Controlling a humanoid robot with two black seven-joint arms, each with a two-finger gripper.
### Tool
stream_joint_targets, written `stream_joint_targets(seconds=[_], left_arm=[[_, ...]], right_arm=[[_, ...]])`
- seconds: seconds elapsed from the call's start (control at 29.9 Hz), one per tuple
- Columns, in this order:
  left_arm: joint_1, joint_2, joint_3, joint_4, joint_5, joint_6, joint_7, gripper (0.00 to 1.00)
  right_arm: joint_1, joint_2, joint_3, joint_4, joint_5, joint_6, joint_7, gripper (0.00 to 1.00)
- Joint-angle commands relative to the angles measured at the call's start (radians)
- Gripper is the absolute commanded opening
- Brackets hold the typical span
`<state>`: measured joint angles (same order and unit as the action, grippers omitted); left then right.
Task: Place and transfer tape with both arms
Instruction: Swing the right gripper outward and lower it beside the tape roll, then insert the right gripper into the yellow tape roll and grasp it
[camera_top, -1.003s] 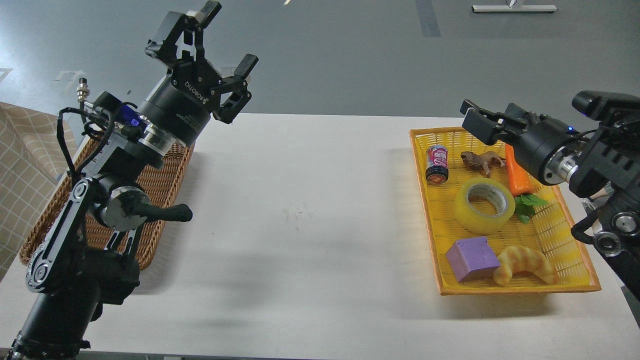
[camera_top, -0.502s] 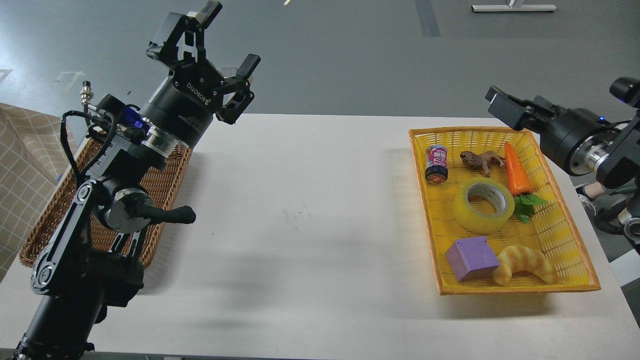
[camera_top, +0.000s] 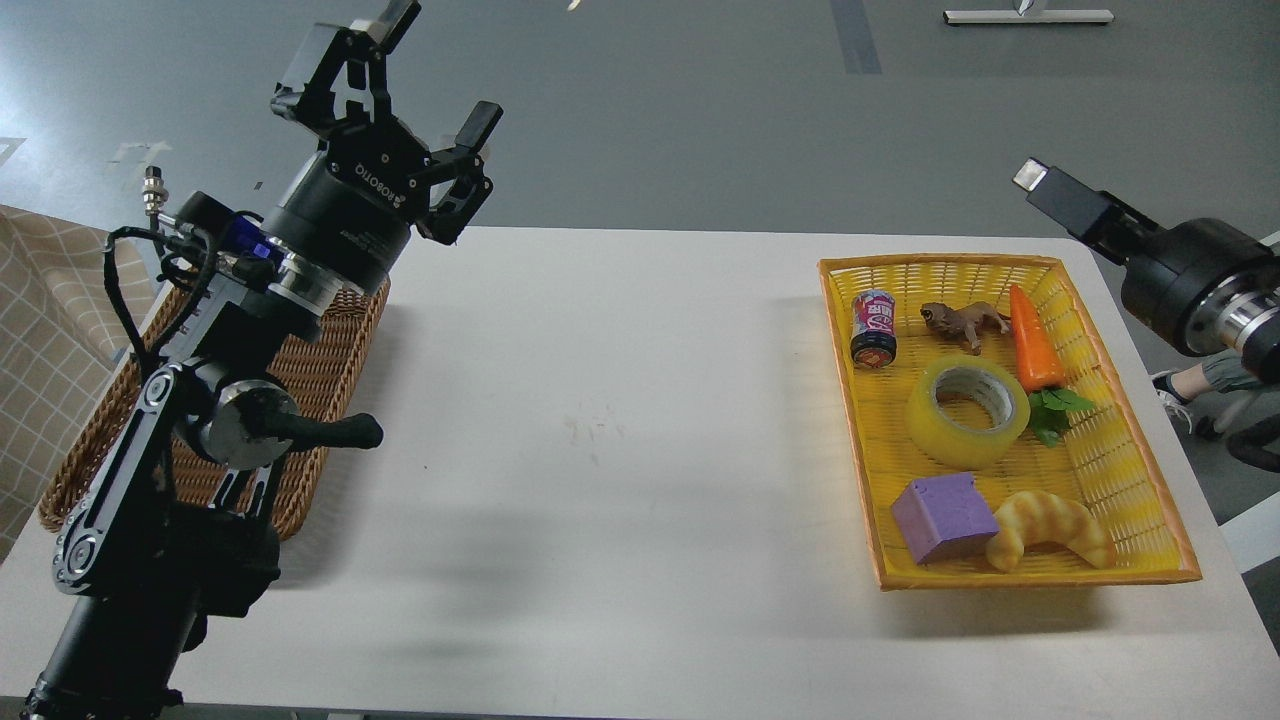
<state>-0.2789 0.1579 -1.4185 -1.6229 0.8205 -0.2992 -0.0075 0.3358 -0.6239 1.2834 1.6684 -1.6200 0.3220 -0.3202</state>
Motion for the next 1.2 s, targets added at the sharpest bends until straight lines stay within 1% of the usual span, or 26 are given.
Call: stream_joint_targets(seconds=[0.0,0.17,0.3,0.43,0.77,0.97,1.07,1.14,1.17], left_arm=[[0.001,0.003,0.001,0.000,-0.001,0.000,0.001,0.98],[0.007,0.003,0.000,0.000,0.000,0.000,0.001,0.98],[0.018,0.009,-0.003,0.000,0.000,0.000,0.001,0.98],[0.023,0.014,-0.010,0.000,-0.001,0.000,0.000,0.98],[0.029,0.014,-0.020,0.002,-0.003,0.000,0.001,0.98],[0.026,0.012,-0.022,0.000,-0.001,0.000,0.000,0.98],[0.026,0.014,-0.026,0.000,-0.001,0.000,0.000,0.98],[0.026,0.015,-0.033,0.000,-0.001,-0.001,0.000,0.98],[0.026,0.015,-0.033,0.000,-0.001,-0.001,0.000,0.98]], right_arm=[[-0.027,0.013,-0.007,-0.038,-0.098,0.000,0.007,0.98],[-0.037,0.020,-0.111,-0.100,-0.207,0.000,0.007,0.98],[-0.049,0.055,-0.177,-0.160,-0.224,0.000,0.003,0.98],[-0.044,0.061,-0.231,-0.232,-0.234,0.000,0.004,0.98],[-0.003,0.078,-0.237,-0.371,-0.222,0.008,0.010,0.98],[0.012,0.135,-0.237,-0.412,-0.224,0.008,0.013,0.98],[0.017,0.150,-0.242,-0.420,-0.222,0.009,0.036,0.97],[0.019,0.151,-0.266,-0.437,-0.224,0.009,0.085,0.97],[0.020,0.150,-0.276,-0.441,-0.225,0.009,0.095,0.97]])
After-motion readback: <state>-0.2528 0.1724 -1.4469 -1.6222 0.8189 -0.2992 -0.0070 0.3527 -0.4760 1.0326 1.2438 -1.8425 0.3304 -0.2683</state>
